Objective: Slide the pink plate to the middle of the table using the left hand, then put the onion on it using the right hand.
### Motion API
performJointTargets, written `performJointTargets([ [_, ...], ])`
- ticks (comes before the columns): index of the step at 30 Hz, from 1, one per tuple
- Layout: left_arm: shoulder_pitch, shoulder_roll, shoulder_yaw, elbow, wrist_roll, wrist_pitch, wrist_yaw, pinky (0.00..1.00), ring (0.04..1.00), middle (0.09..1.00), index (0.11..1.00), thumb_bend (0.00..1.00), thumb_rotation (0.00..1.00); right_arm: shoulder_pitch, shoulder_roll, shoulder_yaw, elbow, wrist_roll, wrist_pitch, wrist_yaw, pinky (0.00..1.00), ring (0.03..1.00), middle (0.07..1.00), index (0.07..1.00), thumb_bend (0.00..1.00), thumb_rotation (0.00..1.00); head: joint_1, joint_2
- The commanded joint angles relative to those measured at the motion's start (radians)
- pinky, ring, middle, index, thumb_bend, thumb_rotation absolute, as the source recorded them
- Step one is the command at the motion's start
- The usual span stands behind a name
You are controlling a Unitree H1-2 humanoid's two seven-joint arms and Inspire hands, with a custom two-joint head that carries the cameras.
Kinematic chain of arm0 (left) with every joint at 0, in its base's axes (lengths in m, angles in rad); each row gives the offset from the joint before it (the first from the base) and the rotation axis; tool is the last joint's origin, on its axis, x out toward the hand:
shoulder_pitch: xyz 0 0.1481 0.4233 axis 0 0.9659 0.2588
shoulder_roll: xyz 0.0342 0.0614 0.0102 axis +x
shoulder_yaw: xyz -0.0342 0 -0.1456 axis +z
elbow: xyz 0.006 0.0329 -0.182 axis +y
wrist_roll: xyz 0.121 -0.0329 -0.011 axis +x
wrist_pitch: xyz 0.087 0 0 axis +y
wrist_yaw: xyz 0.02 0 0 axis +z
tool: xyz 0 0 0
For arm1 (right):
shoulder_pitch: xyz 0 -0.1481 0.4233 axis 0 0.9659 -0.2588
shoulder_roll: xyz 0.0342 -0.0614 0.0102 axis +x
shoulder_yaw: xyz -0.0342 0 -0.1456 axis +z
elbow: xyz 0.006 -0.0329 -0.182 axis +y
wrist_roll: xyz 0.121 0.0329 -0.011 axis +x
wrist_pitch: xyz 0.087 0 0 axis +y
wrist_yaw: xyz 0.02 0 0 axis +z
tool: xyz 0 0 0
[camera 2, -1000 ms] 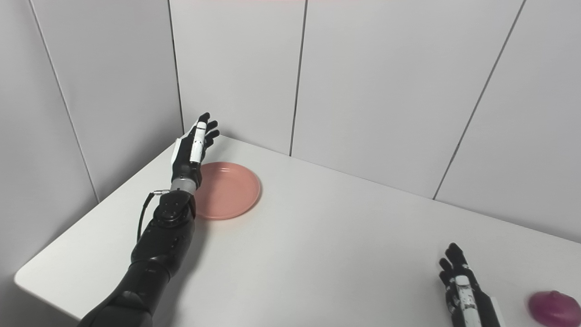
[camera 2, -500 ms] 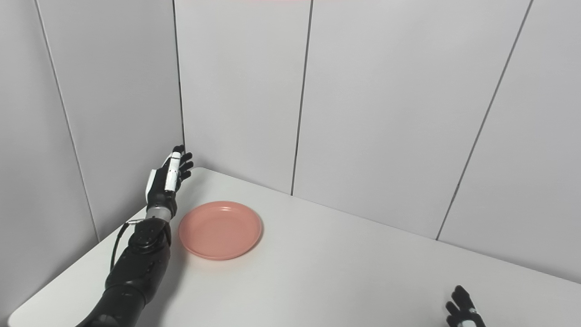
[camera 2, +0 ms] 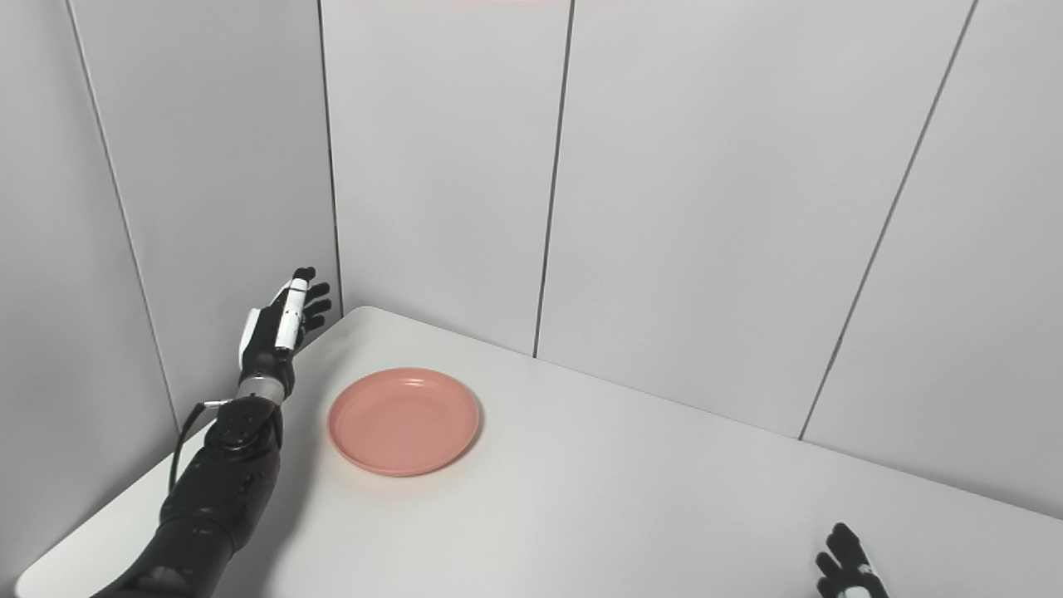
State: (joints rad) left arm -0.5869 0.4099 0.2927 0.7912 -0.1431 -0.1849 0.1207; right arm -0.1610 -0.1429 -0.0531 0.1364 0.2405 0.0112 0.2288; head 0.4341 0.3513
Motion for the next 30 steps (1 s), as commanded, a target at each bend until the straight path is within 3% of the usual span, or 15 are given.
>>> performJointTargets([
  [1,-0.039,0.037,-0.005,-0.001,0.005,-0.039,-0.016,0.85,0.826,0.838,0.855,0.47,1.0,0.0,-0.005,-0.007,0.0,0.016,-0.022,0.016,1.0,0.979,0.972,0.961,0.37,0.76,0.002,0.01],
  [8,-0.015,0.015,-0.007,-0.01,-0.031,-0.03,-0.076,0.85,0.852,0.863,0.87,0.44,1.0,0.001,-0.012,-0.007,-0.022,0.02,0.005,0.012,1.0,0.977,0.966,0.961,0.41,0.77,0.02,0.039],
  [12,-0.001,0.01,-0.02,-0.009,-0.024,-0.03,-0.097,0.94,0.855,0.87,0.883,0.45,1.0,0.0,-0.014,-0.006,-0.024,0.019,-0.007,0.012,1.0,0.975,0.965,0.962,0.41,0.76,0.023,0.046],
  [22,-0.001,-0.014,-0.021,0.046,-0.032,-0.069,-0.118,0.89,0.861,0.868,0.887,0.49,1.0,0.001,-0.018,-0.007,-0.046,0.012,0.011,0.002,1.0,0.964,0.96,0.958,0.4,0.78,0.03,0.069],
  [30,0.03,-0.047,-0.013,-0.048,-0.042,0.017,-0.103,0.86,0.842,0.861,0.866,0.49,1.0,0.006,-0.015,-0.009,-0.086,0.015,0.049,-0.014,1.0,0.965,0.959,0.953,0.4,0.78,0.036,0.093],
])
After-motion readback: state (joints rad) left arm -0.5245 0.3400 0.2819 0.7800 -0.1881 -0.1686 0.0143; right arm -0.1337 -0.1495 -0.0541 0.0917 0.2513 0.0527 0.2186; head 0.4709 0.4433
